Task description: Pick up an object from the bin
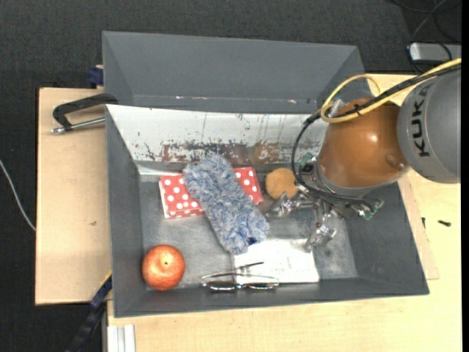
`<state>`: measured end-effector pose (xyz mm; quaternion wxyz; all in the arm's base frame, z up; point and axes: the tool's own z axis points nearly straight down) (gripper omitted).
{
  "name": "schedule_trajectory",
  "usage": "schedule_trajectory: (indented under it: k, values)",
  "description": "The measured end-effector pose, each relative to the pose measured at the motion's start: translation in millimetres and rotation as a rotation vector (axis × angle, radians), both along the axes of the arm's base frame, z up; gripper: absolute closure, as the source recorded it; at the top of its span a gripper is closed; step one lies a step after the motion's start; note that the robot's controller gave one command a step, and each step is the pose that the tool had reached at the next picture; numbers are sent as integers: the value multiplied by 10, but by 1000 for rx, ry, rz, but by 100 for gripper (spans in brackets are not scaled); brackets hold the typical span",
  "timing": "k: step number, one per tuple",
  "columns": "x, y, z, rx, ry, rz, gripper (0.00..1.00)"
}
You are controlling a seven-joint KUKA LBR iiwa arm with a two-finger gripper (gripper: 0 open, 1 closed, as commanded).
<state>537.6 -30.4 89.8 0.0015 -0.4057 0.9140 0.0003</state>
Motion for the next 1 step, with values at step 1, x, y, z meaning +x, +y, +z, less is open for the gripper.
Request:
schedule_trajectory:
  k: [1]
  values:
    - [242, 30, 612, -3, -4, -33, 0]
